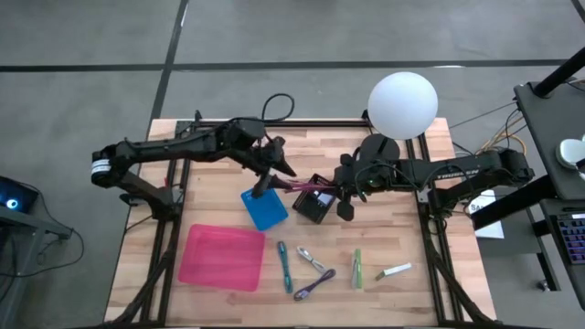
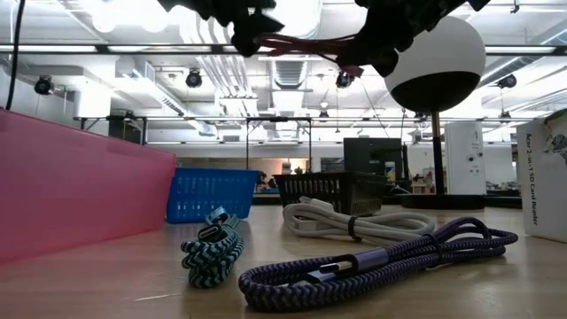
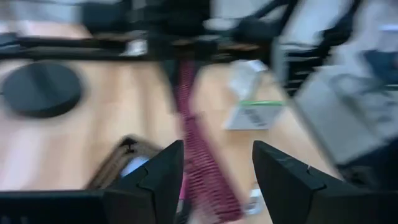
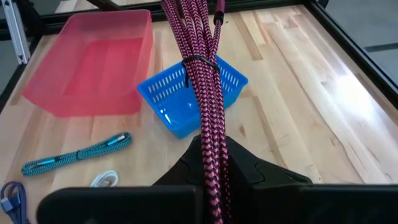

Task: Pick and place items into bin
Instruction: Put the black and pink charger cable into the pink bin

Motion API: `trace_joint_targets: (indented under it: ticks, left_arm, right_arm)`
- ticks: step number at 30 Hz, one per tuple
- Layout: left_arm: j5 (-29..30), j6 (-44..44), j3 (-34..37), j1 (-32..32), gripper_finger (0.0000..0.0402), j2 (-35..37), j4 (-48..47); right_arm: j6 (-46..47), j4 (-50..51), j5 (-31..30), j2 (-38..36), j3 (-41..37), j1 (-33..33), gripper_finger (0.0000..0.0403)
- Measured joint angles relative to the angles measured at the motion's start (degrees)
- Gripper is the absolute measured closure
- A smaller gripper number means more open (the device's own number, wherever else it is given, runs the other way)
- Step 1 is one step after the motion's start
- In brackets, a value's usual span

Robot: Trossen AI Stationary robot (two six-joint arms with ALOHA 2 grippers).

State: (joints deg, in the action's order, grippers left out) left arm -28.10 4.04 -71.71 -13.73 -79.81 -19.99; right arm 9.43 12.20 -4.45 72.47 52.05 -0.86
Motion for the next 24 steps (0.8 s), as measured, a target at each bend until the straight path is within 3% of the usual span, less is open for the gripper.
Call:
trace_joint_targets:
  ticks: [3, 9, 18, 24]
  left_arm:
    - [7.1, 2.6, 0.0, 0.2, 0.0226, 0.0, 0.0]
    - [7.1, 4.3, -0.1, 0.6, 0.0216, 0.0, 0.0]
    - [7.5, 3.9, 0.2, 2.9, 0.0087, -0.1, -0.4]
    - [12.2, 4.1, 1.1, 4.1, 0.0062, -0.1, -0.5]
  right_arm:
    - [0.1, -0.3, 0.0, 0.0, 0.0, 0.0, 0.0390]
    - [0.1, -0.5, 0.0, 0.0, 0.0, 0.0, 0.0390]
    - [-0.4, -0.5, -0.1, 0.0, -0.1, 0.0, 0.0390]
    - [-0.1, -0.5, -1.8, 0.0, -0.1, 0.1, 0.0390]
